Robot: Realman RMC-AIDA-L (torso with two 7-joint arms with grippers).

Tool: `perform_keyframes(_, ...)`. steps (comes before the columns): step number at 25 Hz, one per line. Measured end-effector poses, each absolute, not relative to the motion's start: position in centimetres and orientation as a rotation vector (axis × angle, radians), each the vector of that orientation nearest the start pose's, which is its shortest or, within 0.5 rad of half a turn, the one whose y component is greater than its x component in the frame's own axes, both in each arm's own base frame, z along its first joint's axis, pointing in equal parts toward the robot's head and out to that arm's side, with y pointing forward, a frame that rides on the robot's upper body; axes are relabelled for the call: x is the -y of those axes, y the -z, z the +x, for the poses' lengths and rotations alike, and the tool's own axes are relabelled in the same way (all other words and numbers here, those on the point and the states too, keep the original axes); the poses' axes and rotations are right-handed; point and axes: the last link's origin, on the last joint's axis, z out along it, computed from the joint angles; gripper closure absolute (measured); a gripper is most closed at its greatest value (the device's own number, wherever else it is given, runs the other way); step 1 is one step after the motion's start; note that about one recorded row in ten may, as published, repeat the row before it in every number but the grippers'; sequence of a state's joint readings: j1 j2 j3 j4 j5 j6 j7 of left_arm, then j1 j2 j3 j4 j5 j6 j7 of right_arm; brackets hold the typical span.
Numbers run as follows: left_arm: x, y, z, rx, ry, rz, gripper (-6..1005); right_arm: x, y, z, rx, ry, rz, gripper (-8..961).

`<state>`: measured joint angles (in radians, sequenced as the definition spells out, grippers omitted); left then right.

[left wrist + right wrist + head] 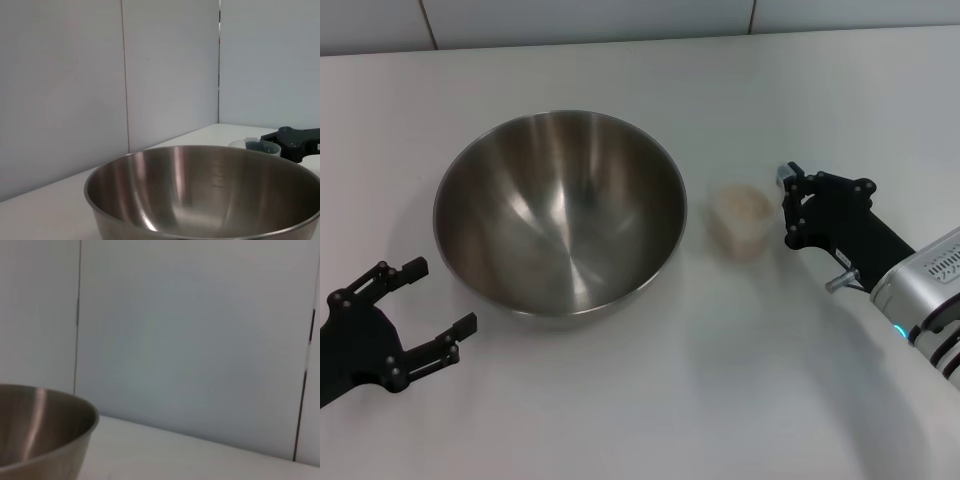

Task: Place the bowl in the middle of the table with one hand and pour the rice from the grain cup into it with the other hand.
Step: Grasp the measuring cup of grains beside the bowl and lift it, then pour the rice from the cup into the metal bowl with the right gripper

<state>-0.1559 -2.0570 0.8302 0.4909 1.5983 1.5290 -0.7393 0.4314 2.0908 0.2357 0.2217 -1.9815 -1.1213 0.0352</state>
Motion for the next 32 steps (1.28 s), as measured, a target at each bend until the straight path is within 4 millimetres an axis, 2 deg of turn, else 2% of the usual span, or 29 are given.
perform_keyframes(9,-22.6,0.4,-34.6,0.362,0.713,-2.406,131,-29.6,6.9,29.9,-0.388,-0.702,-1.894,940)
perform_keyframes(16,-22.3,0.4,-34.9,0.374,0.708,-2.398,131,-30.7,5.1,27.6,-0.239,-0.797,-1.788,941)
perform_keyframes(23,-22.3,0.4,-34.9,0.375,0.707,-2.401,131,-31.3,6.1,23.1,0.053,-0.774,-1.756,942)
perform_keyframes(27,-22.3,0.4,-34.9,0.375,0.708,-2.401,131,-31.4,7.5,21.1,0.291,-0.62,-1.742,942)
perform_keyframes(32,-22.4,0.4,-34.9,0.373,0.707,-2.402,131,-30.9,8.8,19.6,0.619,-0.43,-1.695,940)
